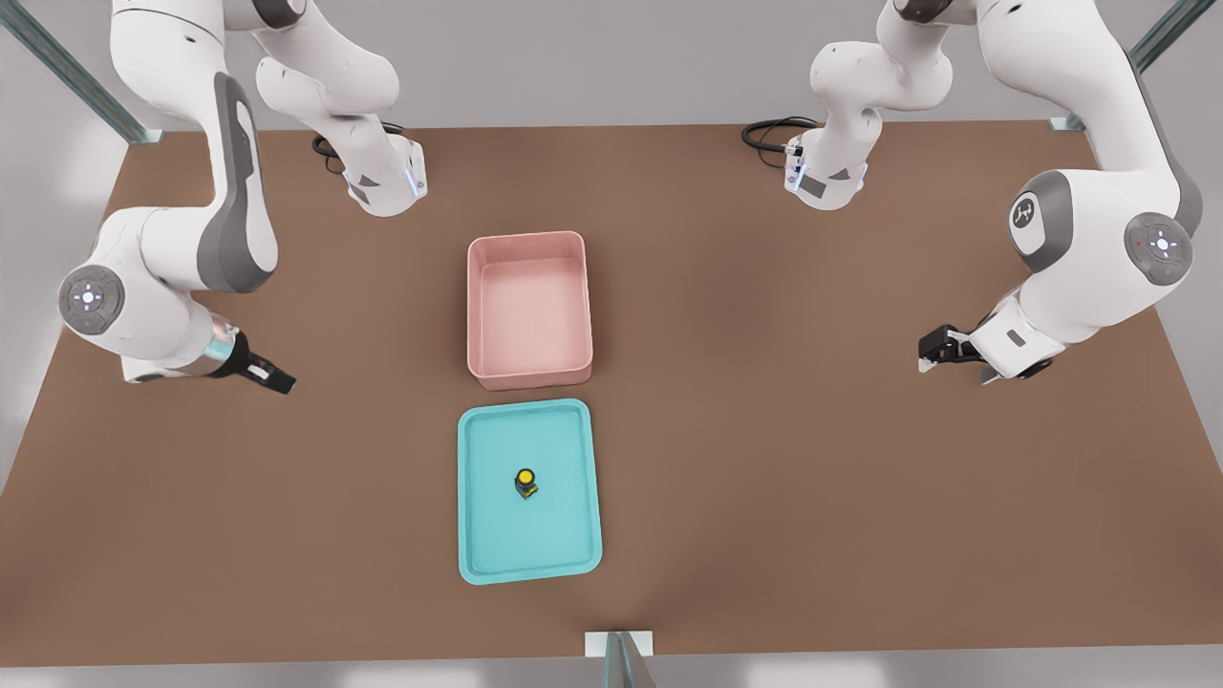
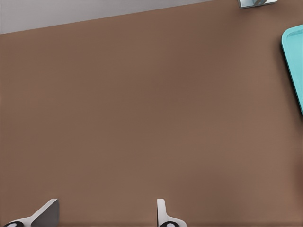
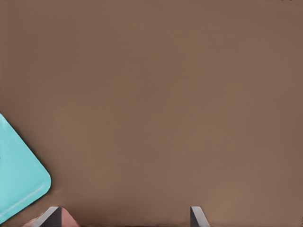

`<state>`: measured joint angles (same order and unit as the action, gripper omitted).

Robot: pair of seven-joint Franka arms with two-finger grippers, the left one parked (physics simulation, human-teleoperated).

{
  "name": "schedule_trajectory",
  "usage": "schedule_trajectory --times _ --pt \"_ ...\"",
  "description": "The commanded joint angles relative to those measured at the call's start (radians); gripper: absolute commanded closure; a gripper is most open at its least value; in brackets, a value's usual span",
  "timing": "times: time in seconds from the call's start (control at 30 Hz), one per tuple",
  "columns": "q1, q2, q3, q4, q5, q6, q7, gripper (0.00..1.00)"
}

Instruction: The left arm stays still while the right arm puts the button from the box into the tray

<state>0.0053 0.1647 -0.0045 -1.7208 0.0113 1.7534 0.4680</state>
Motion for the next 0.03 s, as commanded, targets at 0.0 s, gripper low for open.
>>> schedule_trajectory --times 0.0 --pt "-0.008 0.004 0.000 0.001 0.015 -0.029 -0.572 0.00"
